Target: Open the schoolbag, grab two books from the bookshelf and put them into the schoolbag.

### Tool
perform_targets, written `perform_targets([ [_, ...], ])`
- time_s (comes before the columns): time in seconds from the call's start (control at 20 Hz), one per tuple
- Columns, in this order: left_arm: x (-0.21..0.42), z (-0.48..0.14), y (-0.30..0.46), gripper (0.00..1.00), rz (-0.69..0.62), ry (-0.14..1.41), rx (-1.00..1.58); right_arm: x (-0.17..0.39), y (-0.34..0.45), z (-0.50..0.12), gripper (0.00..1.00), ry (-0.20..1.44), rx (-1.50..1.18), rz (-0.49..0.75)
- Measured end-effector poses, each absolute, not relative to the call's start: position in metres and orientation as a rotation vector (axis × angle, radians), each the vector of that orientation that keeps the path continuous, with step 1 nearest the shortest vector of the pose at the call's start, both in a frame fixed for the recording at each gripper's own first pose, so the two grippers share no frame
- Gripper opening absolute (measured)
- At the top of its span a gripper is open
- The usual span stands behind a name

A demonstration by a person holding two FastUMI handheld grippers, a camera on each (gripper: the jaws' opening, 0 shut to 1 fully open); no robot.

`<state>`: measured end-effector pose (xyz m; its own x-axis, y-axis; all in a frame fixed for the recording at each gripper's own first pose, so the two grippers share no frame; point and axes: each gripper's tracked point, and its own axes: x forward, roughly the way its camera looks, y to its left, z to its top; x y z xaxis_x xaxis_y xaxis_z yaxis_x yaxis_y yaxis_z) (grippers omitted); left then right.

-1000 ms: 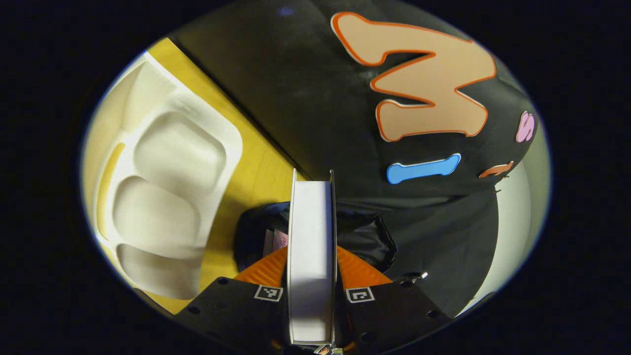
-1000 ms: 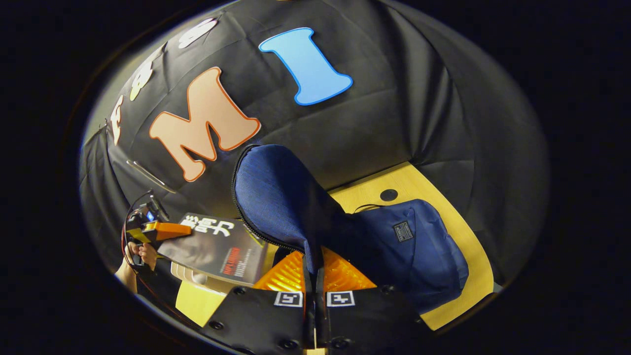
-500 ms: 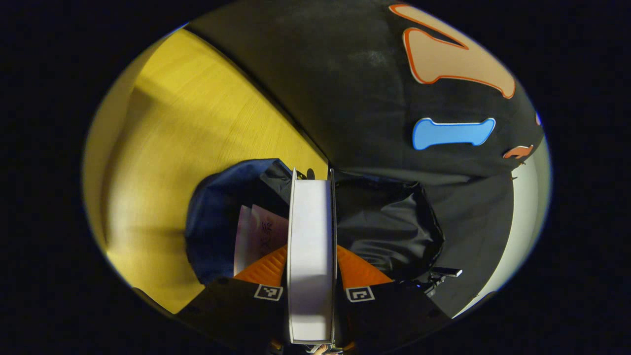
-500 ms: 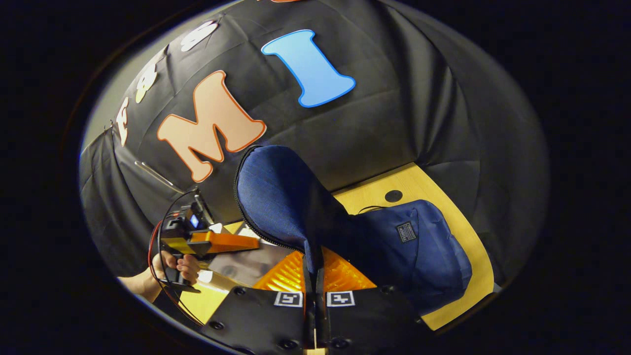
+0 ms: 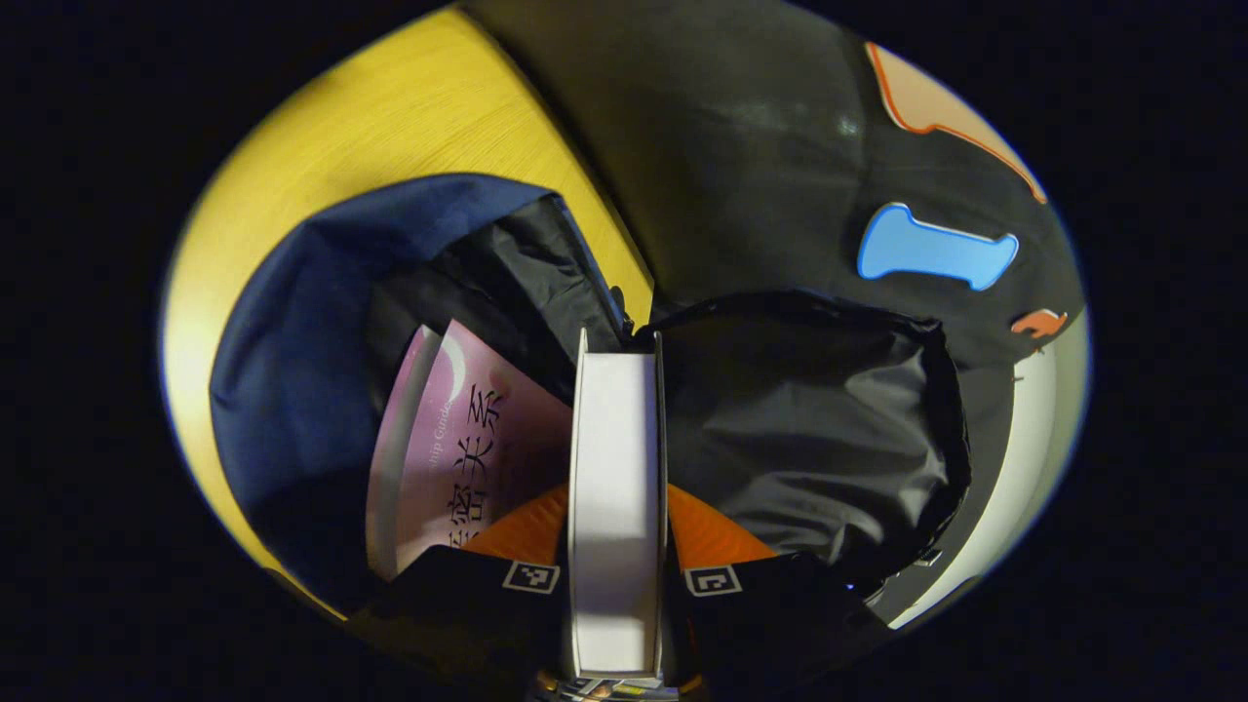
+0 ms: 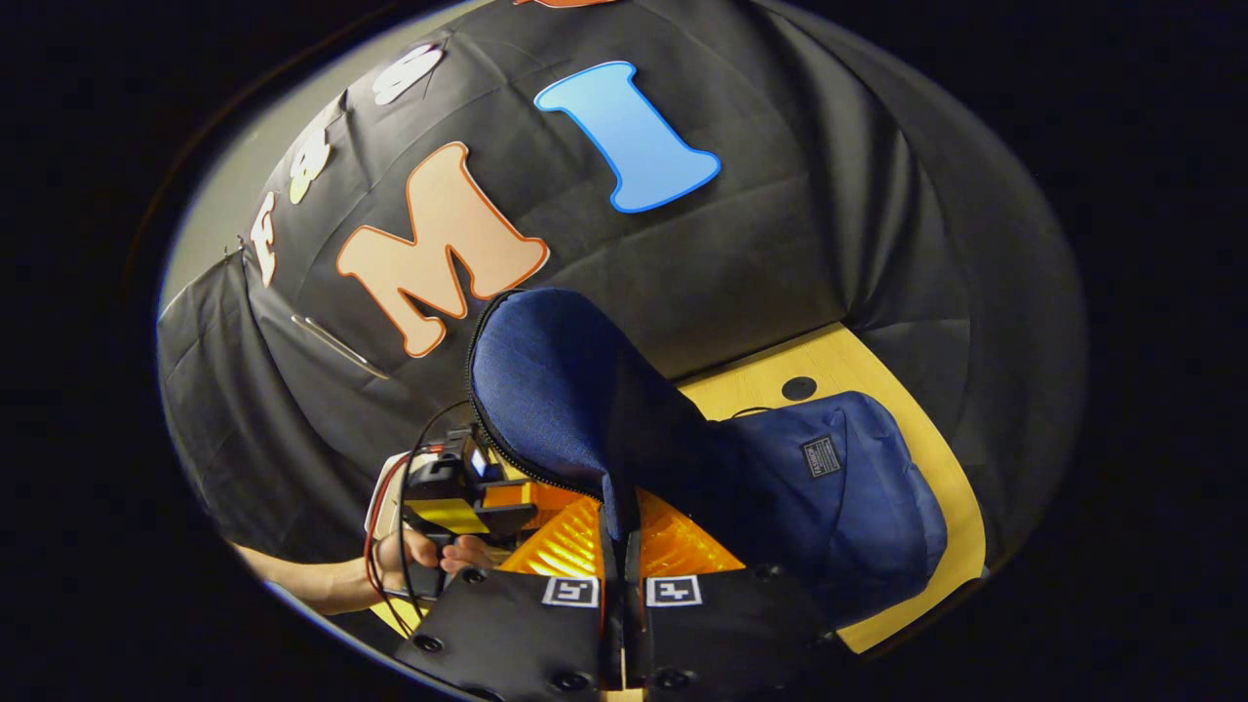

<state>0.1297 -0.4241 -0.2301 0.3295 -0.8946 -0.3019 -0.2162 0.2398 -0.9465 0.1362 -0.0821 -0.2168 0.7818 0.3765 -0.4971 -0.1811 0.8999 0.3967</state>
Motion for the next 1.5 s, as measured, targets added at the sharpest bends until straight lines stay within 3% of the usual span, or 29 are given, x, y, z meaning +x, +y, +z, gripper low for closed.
perform_targets([
  [0.25, 0.128, -0.257, -0.452, 0.35, -0.548, 1.229, -1.417, 0.134, -0.078, -0.220, 0.05, 0.600, 0.352, 0.317],
  [0.45, 0.123, -0.265, -0.460, 0.43, -0.522, 1.265, -1.356, 0.135, -0.080, -0.222, 0.05, 0.600, 0.357, 0.305],
  [0.5, 0.122, -0.264, -0.461, 0.49, -0.527, 1.271, -1.330, 0.134, -0.082, -0.225, 0.05, 0.601, 0.358, 0.302],
  [0.55, 0.123, -0.265, -0.463, 0.47, -0.523, 1.280, -1.298, 0.135, -0.082, -0.227, 0.05, 0.604, 0.362, 0.302],
  [0.6, 0.123, -0.264, -0.462, 0.63, -0.517, 1.289, -1.276, 0.132, -0.083, -0.227, 0.05, 0.602, 0.367, 0.303],
  [0.7, 0.121, -0.258, -0.462, 0.67, -0.540, 1.288, -1.244, 0.132, -0.084, -0.228, 0.05, 0.599, 0.362, 0.300],
  [0.75, 0.121, -0.254, -0.462, 0.73, -0.547, 1.283, -1.229, 0.132, -0.085, -0.228, 0.05, 0.596, 0.358, 0.298],
  [0.8, 0.122, -0.256, -0.459, 0.86, -0.538, 1.279, -1.200, 0.133, -0.085, -0.228, 0.05, 0.591, 0.353, 0.295],
  [0.95, 0.119, -0.252, -0.445, 0.87, -0.539, 1.266, -1.142, 0.132, -0.087, -0.228, 0.05, 0.592, 0.345, 0.291],
  [1.05, 0.117, -0.252, -0.425, 1.00, -0.534, 1.240, -1.074, 0.132, -0.088, -0.227, 0.05, 0.589, 0.341, 0.289],
  [1.1, 0.117, -0.250, -0.417, 0.95, -0.537, 1.215, -1.039, 0.132, -0.087, -0.227, 0.04, 0.588, 0.339, 0.288],
  [1.5, 0.142, -0.172, -0.321, 0.95, -0.570, 0.812, -0.657, 0.130, -0.082, -0.235, 0.05, 0.603, 0.283, 0.289],
])
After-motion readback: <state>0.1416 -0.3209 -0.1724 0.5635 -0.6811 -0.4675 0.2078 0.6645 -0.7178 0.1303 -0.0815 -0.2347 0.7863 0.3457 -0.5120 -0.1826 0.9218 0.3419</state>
